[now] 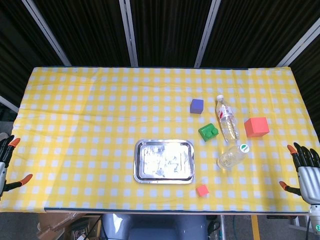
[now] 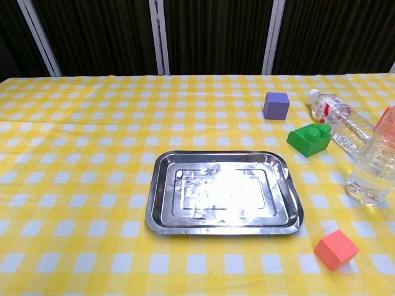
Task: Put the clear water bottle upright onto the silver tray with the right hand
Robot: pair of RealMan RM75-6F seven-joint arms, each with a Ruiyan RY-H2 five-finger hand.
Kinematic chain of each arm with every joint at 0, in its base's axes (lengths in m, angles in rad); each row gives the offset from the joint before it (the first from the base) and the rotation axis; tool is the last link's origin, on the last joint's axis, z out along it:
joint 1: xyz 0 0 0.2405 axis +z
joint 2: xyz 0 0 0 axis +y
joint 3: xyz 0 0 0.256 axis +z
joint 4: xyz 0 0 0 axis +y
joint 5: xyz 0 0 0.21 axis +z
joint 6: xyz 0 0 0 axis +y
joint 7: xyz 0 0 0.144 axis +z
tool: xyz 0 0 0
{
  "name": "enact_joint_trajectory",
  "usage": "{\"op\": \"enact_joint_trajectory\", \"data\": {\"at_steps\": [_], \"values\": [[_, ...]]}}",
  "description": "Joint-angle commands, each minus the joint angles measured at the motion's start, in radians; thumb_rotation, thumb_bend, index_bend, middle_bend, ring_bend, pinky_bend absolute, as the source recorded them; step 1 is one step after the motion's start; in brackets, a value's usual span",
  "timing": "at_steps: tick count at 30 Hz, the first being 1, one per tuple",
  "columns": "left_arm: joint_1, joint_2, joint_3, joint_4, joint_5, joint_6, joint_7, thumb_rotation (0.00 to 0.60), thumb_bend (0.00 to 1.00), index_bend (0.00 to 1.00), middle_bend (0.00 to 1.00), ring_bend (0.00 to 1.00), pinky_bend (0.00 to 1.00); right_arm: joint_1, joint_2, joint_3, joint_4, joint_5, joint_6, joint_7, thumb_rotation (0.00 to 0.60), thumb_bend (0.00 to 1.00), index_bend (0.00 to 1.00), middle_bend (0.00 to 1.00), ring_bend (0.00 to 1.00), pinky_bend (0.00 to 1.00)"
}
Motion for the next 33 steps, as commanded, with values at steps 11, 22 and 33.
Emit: {"op": "enact_joint_trajectory", "data": {"at_steps": [11,22,33], "values": [[0.002,-0.002,0.012,-0.02,0.025,0.007,0.029,0.6,0.14,0.01,0.0,0.0,0.0,-0.003,0.007,-0.007,-0.022,-0.007,-0.002,-0.019,0.6,0.08,0.05,0.0,0.0,0.0],[-0.015,-0.012,0.019,-0.02,0.012,-0.041,0.045,0.6,0.14,0.01,0.0,0.0,0.0,0.003,0.012,-0.03,-0.064,0.004,-0.072,0.07,0.6,0.08,0.09,0.01,0.0,0.0],[-0.016,-0.012,0.026,-0.036,0.003,-0.054,0.091,0.6,0.14,0.01,0.0,0.0,0.0,0.204,0.003,-0.025,-0.012,-0.025,-0.441,0.644,0.6,0.08,0.15,0.06,0.0,0.0]]}}
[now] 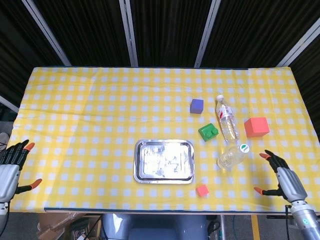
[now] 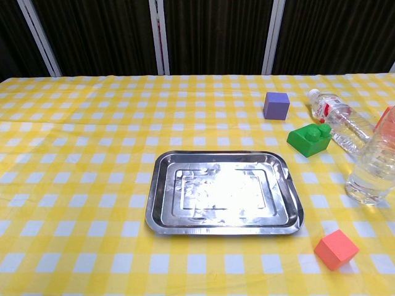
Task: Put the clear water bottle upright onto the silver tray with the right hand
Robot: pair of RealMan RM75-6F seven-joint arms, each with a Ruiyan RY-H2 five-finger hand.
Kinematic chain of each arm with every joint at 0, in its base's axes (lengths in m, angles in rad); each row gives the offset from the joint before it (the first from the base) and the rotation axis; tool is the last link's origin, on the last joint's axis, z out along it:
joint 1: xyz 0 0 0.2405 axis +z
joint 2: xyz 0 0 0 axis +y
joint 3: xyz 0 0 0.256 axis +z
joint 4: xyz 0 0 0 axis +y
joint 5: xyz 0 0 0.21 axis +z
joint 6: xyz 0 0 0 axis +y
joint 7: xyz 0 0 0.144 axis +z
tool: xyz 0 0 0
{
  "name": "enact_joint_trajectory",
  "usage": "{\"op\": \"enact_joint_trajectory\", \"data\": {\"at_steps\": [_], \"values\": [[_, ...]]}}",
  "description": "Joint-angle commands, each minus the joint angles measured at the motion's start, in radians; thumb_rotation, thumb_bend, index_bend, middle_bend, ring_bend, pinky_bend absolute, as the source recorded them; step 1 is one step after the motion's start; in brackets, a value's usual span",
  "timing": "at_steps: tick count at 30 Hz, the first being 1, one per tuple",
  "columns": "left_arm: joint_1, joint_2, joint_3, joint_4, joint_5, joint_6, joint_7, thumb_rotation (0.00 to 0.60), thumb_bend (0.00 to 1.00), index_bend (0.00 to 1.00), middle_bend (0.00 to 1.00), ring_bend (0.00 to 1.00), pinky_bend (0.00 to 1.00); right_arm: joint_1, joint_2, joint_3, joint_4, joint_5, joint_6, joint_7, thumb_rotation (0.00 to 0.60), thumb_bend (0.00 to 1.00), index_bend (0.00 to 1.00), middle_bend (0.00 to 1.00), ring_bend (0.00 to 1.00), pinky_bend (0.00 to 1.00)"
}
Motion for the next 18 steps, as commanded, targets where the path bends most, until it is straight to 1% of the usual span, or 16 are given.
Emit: {"op": "enact_joint_trajectory", "data": {"at_steps": [1,6,12,15,18], "values": [[0.0,0.0,-0.004,0.0,-0.012,-0.003,0.007,0.6,0.14,0.01,0.0,0.0,0.0,0.106,-0.011,0.02,0.026,0.01,-0.151,0.152,0.6,0.07,0.15,0.06,0.0,0.0],[-0.002,0.002,-0.001,-0.005,-0.018,-0.014,0.017,0.6,0.14,0.01,0.0,0.0,0.0,0.157,-0.027,0.052,0.032,0.07,-0.219,0.142,0.6,0.08,0.15,0.06,0.0,0.0],[-0.004,0.002,0.002,-0.011,-0.023,-0.023,0.034,0.6,0.14,0.01,0.0,0.0,0.0,0.194,-0.053,0.077,0.041,0.152,-0.281,0.116,0.6,0.08,0.15,0.07,0.0,0.0],[-0.007,0.0,0.001,-0.011,-0.029,-0.031,0.041,0.6,0.14,0.01,0.0,0.0,0.0,0.204,-0.066,0.082,0.035,0.169,-0.294,0.105,0.6,0.07,0.16,0.09,0.0,0.0],[-0.01,-0.002,0.003,-0.013,-0.033,-0.039,0.052,0.6,0.14,0.01,0.0,0.0,0.0,0.212,-0.079,0.087,0.023,0.174,-0.3,0.106,0.6,0.08,0.2,0.14,0.0,0.0]]}}
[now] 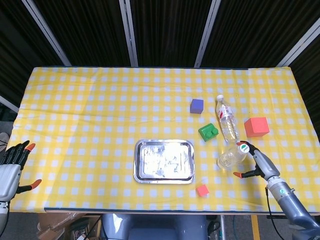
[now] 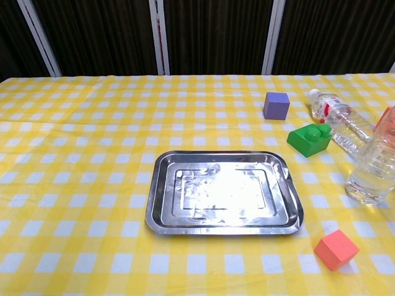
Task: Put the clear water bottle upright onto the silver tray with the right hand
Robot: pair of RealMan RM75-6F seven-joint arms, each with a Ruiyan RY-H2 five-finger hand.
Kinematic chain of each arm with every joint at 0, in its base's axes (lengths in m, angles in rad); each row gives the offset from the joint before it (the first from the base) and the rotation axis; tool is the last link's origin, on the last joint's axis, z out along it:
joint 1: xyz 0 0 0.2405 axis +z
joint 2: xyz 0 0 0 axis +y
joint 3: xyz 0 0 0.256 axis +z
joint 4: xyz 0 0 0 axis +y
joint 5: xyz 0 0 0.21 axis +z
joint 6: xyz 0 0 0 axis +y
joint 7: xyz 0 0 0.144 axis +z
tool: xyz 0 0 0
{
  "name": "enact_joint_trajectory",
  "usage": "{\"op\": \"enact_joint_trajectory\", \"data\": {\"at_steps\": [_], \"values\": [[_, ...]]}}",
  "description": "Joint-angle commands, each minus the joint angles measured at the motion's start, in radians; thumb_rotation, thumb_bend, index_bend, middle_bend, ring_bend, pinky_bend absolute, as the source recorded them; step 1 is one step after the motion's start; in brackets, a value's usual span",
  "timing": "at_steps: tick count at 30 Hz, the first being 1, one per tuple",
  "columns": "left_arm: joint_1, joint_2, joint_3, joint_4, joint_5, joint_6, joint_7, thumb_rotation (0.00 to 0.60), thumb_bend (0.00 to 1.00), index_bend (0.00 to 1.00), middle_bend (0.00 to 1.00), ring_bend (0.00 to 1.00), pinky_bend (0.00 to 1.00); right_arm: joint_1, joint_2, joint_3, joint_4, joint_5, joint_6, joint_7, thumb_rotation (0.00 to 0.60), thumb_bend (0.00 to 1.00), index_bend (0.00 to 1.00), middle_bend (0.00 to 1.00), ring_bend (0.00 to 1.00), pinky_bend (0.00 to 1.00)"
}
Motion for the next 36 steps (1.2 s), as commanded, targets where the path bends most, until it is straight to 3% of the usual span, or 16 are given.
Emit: {"op": "enact_joint_trajectory", "data": {"at_steps": [1,7,13,18,20,28,36], "values": [[-0.002,-0.002,0.001,-0.002,-0.004,-0.007,0.009,0.6,0.14,0.01,0.0,0.0,0.0,0.008,-0.015,0.01,-0.014,0.006,0.001,0.004,0.6,0.08,0.22,0.16,0.0,0.0],[-0.004,-0.003,0.002,-0.006,-0.011,-0.013,0.024,0.6,0.14,0.01,0.0,0.0,0.0,0.022,-0.043,0.037,-0.048,0.014,0.018,0.002,0.6,0.08,0.32,0.27,0.03,0.0],[-0.005,-0.003,0.003,-0.007,-0.015,-0.017,0.031,0.6,0.14,0.01,0.0,0.0,0.0,0.01,-0.101,0.088,-0.072,0.09,0.113,-0.05,0.6,0.08,0.54,0.49,0.2,0.0],[-0.005,-0.001,0.004,-0.011,-0.013,-0.015,0.032,0.6,0.14,0.01,0.0,0.0,0.0,-0.009,-0.149,0.121,-0.082,0.154,0.192,-0.091,0.6,0.21,0.77,0.64,0.32,0.0],[-0.004,0.0,0.004,-0.012,-0.012,-0.013,0.029,0.6,0.14,0.01,0.0,0.0,0.0,-0.018,-0.158,0.129,-0.08,0.169,0.216,-0.104,0.6,0.23,0.81,0.67,0.34,0.0],[-0.002,0.005,0.006,-0.012,0.0,-0.005,0.014,0.6,0.14,0.01,0.0,0.0,0.0,-0.03,-0.084,0.133,-0.186,0.151,0.239,-0.175,0.6,0.25,0.82,0.67,0.35,0.0],[0.005,0.013,0.005,-0.012,0.013,0.018,-0.01,0.6,0.14,0.01,0.0,0.0,0.0,-0.01,0.004,0.147,-0.398,0.164,0.231,-0.285,0.6,0.25,0.82,0.67,0.35,0.0]]}}
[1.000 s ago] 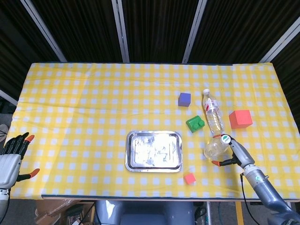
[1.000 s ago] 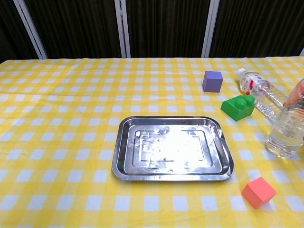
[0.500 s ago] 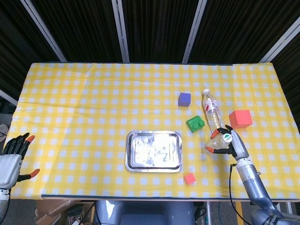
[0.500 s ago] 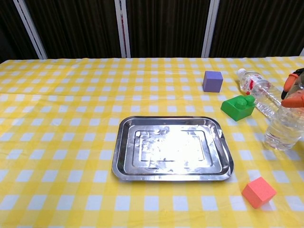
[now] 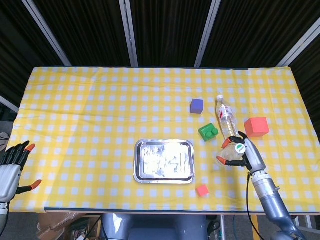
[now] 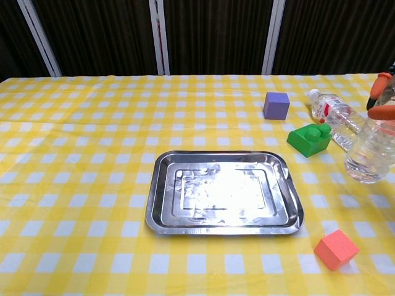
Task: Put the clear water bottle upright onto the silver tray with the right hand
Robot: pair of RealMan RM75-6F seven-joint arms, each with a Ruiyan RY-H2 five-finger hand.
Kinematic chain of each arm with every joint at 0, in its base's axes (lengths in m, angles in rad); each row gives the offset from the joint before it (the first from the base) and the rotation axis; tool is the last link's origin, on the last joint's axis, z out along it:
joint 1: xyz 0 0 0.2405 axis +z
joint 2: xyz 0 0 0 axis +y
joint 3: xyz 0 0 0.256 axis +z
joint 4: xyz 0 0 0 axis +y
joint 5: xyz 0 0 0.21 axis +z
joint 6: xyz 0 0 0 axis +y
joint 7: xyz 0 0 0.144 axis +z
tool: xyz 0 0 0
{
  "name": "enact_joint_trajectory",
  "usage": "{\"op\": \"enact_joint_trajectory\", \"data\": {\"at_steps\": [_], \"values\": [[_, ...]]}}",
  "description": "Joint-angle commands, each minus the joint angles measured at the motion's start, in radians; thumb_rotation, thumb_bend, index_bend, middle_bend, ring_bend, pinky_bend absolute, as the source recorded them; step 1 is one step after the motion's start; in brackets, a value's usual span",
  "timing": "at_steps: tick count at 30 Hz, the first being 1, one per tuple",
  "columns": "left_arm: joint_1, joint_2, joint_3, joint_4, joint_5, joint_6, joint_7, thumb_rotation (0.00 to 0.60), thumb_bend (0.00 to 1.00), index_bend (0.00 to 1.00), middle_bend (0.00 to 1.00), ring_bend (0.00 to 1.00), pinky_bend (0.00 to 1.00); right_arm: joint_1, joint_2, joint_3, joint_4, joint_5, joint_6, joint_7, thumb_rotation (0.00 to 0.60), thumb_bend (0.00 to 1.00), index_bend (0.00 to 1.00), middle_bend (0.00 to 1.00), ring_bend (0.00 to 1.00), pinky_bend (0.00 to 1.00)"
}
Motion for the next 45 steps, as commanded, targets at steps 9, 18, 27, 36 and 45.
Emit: {"op": "enact_joint_trajectory", "data": {"at_steps": [9,18,27,36,45], "values": [[-0.002,0.003,0.004,0.005,0.005,-0.008,-0.016,0.6,0.14,0.01,0.0,0.0,0.0,0.067,-0.005,0.018,-0.272,0.049,-0.018,-0.143,0.6,0.27,0.82,0.67,0.36,0.0],[-0.008,0.001,0.004,0.012,-0.001,-0.024,-0.018,0.6,0.14,0.01,0.0,0.0,0.0,0.158,-0.122,0.056,-0.269,0.174,-0.002,-0.257,0.6,0.27,0.82,0.67,0.36,0.0],[-0.013,-0.001,0.007,0.013,-0.007,-0.037,-0.011,0.6,0.14,0.01,0.0,0.0,0.0,0.216,-0.086,0.117,-0.253,0.237,0.001,-0.324,0.6,0.28,0.82,0.67,0.36,0.0],[-0.012,0.002,0.0,0.015,-0.024,-0.038,-0.017,0.6,0.14,0.01,0.0,0.0,0.0,0.303,0.15,0.259,-0.449,0.368,0.053,-0.537,0.6,0.28,0.82,0.67,0.36,0.0],[-0.004,0.012,0.004,0.008,-0.011,-0.02,-0.03,0.6,0.14,0.01,0.0,0.0,0.0,0.376,0.317,0.375,-0.449,0.5,-0.053,-0.487,0.6,0.28,0.82,0.67,0.36,0.0]]}}
